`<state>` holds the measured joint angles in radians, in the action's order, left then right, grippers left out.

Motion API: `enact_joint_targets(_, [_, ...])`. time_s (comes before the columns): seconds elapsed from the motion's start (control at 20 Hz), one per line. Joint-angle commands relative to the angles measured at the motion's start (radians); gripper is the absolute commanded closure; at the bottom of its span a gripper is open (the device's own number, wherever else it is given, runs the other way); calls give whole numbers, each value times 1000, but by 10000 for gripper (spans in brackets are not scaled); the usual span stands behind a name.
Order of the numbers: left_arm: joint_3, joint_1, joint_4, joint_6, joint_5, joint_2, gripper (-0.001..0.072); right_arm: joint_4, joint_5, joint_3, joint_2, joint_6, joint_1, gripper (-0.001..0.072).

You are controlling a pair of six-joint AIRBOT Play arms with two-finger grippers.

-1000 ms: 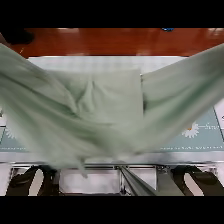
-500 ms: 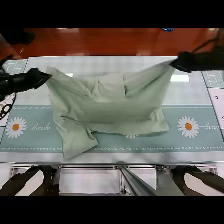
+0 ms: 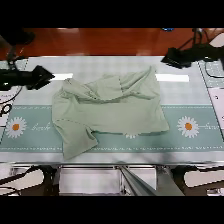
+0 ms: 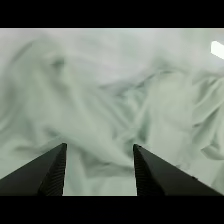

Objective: Fold the shirts.

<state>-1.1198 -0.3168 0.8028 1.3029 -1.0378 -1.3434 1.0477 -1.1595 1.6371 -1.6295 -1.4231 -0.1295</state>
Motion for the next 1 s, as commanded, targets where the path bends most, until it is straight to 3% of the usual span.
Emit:
enact_joint_targets(0.0, [31, -185, 113, 7, -244, 25, 199, 168, -251, -57, 44, 23, -104, 301])
enact_joint_targets(0.1, [169, -282, 68, -13, -256, 76, 199, 109, -167, -290, 166, 17, -171, 301])
enact_joint_targets(0.2, [333, -349, 34, -53, -250, 115, 199, -23, -12, -583, 323, 82, -237, 301])
enact_joint_targets(0.4, [547, -415, 7, -35, -211, 94, 199, -241, 142, -982, 552, 167, -375, 301])
enact_joint_targets(0.6, [563, -407, 8, -53, -161, 90, 199, -249, 67, -1055, 626, 231, -409, 301])
enact_joint_targets(0.95, [558, -243, -60, -37, -72, -5, 202, -253, 109, -1055, 624, 230, -409, 302])
